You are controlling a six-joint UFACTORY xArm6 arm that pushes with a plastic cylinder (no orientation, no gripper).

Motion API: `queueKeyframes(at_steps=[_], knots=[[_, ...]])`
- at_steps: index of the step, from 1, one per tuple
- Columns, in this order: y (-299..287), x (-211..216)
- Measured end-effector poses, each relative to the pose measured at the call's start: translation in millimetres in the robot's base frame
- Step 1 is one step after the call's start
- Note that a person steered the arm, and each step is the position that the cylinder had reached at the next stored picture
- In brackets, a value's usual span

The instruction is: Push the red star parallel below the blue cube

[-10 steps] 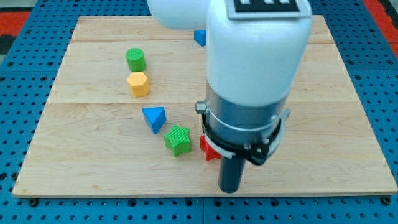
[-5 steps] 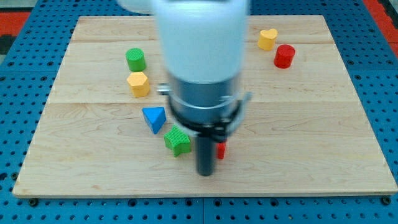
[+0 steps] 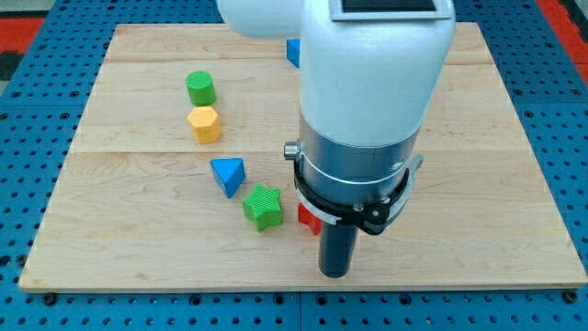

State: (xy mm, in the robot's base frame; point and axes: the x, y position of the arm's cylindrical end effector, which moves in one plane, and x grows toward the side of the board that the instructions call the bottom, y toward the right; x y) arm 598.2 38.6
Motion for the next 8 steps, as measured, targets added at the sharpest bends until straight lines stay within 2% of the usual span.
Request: queueKeyframes(at_steps=[2,3,4,7,8], knots=[[25,-32],[35,-11],[18,11],[-34,-31],[-25,-31]])
